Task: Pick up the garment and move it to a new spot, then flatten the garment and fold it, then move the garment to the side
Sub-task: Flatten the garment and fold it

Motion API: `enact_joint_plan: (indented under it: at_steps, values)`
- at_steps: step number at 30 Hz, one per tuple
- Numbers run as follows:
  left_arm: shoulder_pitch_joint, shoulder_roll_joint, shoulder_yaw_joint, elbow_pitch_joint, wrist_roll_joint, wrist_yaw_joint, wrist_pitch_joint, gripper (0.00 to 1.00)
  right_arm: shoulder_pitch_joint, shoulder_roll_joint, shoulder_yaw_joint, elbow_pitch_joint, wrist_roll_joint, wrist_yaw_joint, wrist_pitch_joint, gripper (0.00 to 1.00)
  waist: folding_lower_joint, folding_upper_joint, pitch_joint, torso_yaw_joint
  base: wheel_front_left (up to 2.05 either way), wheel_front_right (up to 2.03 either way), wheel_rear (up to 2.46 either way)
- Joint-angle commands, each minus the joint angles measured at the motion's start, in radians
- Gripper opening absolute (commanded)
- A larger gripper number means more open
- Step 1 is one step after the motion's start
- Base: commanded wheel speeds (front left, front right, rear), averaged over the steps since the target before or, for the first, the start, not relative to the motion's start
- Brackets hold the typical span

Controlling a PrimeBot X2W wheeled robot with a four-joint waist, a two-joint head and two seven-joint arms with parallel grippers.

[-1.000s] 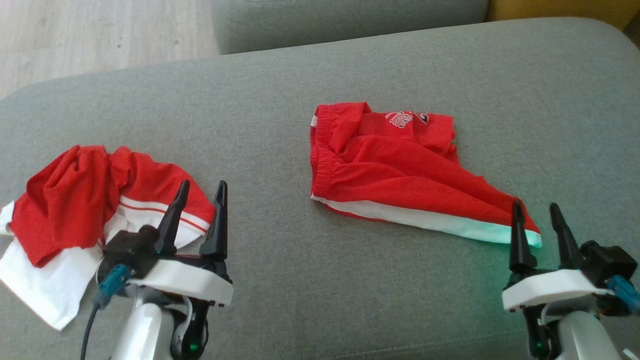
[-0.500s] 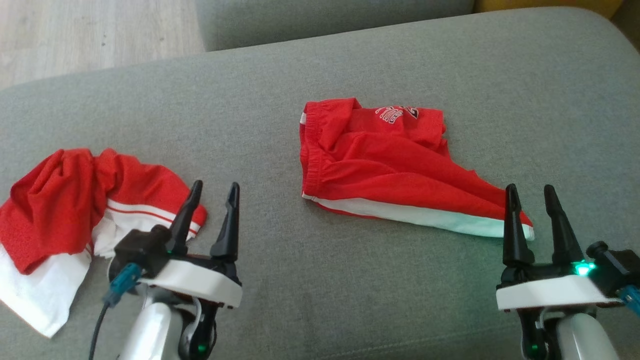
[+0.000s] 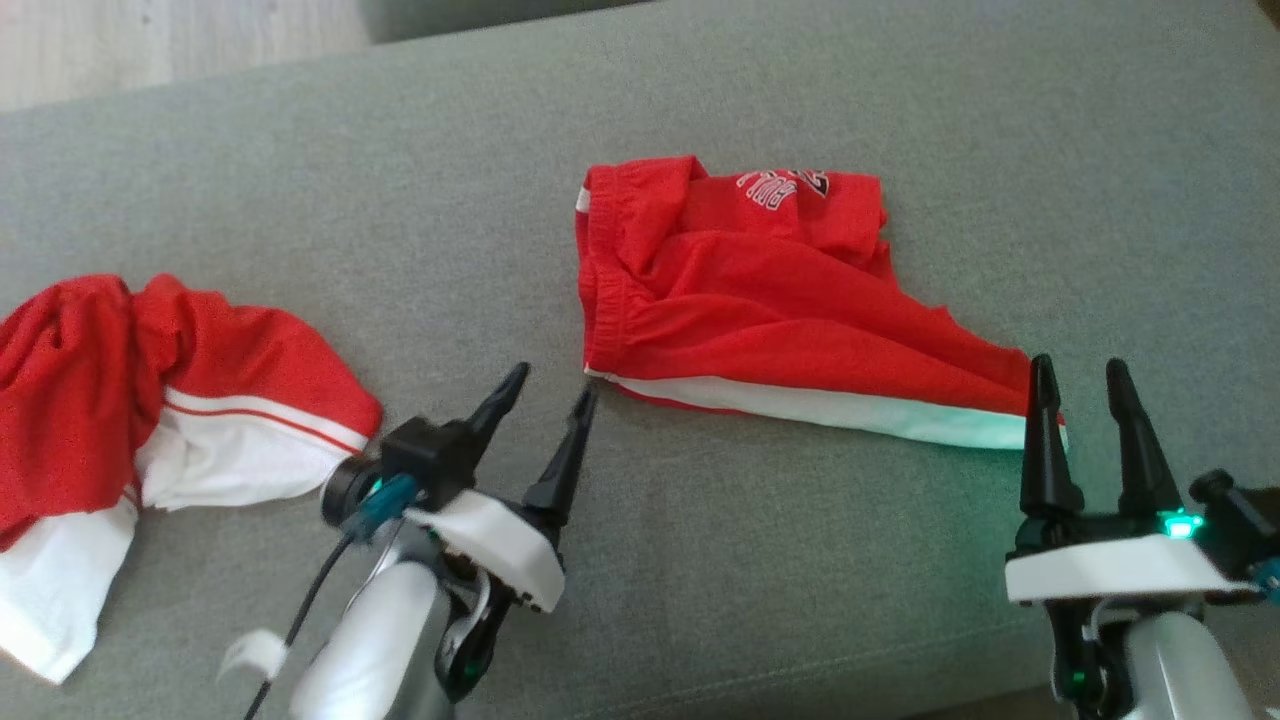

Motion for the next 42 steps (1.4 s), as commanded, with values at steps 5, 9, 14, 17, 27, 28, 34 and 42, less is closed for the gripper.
enact_joint_plan:
  at_steps: [5,9,14,17,27,28,34,42]
  values:
    - [-0.137,0.035,-0.081,0.094,-0.038,-0.006,-0.012,1.0,-0.06,-0.006,0.012,-0.021,0.003,-0.001,-0.011,1.0,-0.0001,0.0,0.041,-0.021,0.0,0.0,0.0]
    - [-0.191,0.049,-0.129,0.157,-0.059,-0.006,-0.012,1.0,-0.07,-0.006,0.018,-0.02,0.007,-0.001,-0.011,1.0,-0.0001,0.0,0.06,-0.034,0.0,0.0,0.0]
    - [-0.227,0.057,-0.157,0.192,-0.071,-0.006,-0.012,1.0,-0.076,-0.006,0.025,-0.018,0.011,-0.001,-0.011,1.0,-0.0001,0.0,0.071,-0.047,0.0,0.0,0.0]
    - [-0.243,0.06,-0.161,0.195,-0.075,-0.006,-0.012,1.0,-0.078,-0.006,0.025,-0.014,0.014,-0.001,-0.011,1.0,-0.0001,0.0,0.075,-0.057,0.0,0.0,0.0]
    - [-0.231,0.072,-0.166,0.152,-0.083,-0.006,-0.012,0.0,-0.072,-0.006,0.017,0.025,0.009,-0.001,-0.011,1.0,-0.0001,0.0,0.06,-0.053,0.0,0.0,0.0]
    - [-0.226,0.073,-0.163,0.146,-0.083,-0.006,-0.012,0.0,-0.07,-0.006,0.013,0.039,0.004,-0.001,-0.011,1.0,-0.0001,0.0,0.056,-0.051,0.0,0.0,0.0]
    - [-0.188,0.081,-0.145,0.104,-0.079,-0.006,-0.012,0.0,-0.076,-0.006,-0.038,0.188,-0.041,-0.001,-0.011,1.0,-0.0001,0.0,0.03,-0.033,0.0,0.0,0.0]
    - [-0.161,0.087,-0.15,0.068,-0.074,-0.006,-0.012,0.0,-0.141,-0.006,-0.037,0.396,-0.027,-0.001,-0.011,1.0,-0.0001,0.0,0.023,-0.005,0.0,0.0,0.0]
